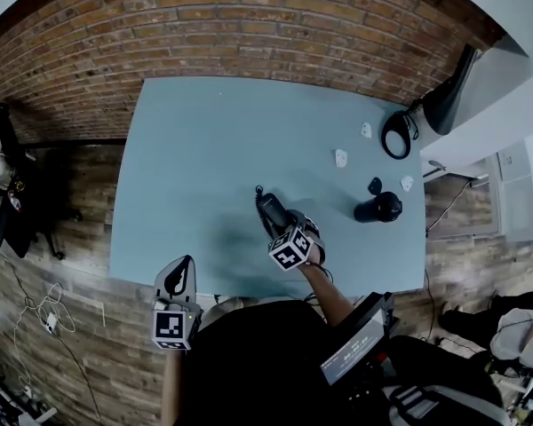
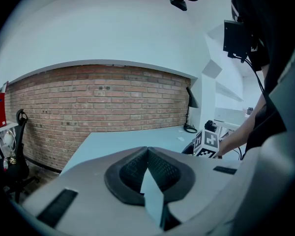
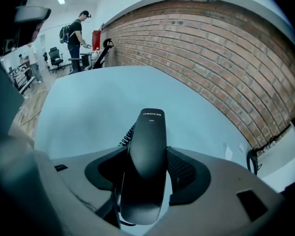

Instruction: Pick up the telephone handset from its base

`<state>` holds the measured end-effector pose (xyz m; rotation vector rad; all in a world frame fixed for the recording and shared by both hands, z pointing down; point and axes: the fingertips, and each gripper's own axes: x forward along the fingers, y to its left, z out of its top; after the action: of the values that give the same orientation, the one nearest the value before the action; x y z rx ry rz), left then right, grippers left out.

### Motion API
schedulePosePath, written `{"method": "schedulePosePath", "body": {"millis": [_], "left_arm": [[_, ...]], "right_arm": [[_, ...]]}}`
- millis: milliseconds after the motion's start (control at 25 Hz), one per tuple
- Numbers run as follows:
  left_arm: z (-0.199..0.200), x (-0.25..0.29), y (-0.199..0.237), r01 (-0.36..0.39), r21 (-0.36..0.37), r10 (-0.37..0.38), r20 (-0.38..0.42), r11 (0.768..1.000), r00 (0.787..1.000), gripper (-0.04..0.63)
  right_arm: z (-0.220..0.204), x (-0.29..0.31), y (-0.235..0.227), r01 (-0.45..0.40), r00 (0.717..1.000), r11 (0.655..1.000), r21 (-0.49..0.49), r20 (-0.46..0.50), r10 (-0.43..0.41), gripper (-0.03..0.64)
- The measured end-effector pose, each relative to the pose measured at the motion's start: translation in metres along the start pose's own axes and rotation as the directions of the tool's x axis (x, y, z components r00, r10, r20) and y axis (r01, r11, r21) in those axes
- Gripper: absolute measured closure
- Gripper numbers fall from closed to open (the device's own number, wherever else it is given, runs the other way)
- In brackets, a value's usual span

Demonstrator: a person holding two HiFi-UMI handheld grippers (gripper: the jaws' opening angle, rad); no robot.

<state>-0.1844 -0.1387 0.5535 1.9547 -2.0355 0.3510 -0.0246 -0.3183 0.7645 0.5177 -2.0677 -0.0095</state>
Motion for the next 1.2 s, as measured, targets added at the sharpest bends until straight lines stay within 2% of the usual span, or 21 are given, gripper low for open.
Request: {"method": "schedulePosePath", "body": {"millis": [360, 720, 960, 1200], "left_arm": [[-0.004, 0.0, 0.0, -0.006, -0.011, 0.006, -0.001, 1.0, 1.0, 0.581], [-0.003, 0.001, -0.001, 0.009, -0.013, -0.009, 0.009, 1.0, 1.0, 0.581], [-0.002, -0.003, 0.003, 0.003, -0.006, -0.003, 0.014, 1.0, 1.0, 0.581], [-0.002, -0.003, 0.002, -0.001, -0.004, 0.001, 0.019, 1.0, 1.0, 0.581]], "right_arm": [[0.013, -0.01, -0.006, -0.042, 0.997, 0.996, 0.075, 0.069, 0.037, 0.373], [0.056, -0.033, -0.017, -0.072, 0.98, 0.987, 0.141, 0.194, 0.043, 0.373], [0.096, -0.053, -0.025, -0.079, 0.956, 0.985, 0.156, 0.293, 0.031, 0.374], [0.131, -0.077, -0.046, -0.086, 0.913, 0.975, 0.206, 0.409, -0.006, 0.374]]}}
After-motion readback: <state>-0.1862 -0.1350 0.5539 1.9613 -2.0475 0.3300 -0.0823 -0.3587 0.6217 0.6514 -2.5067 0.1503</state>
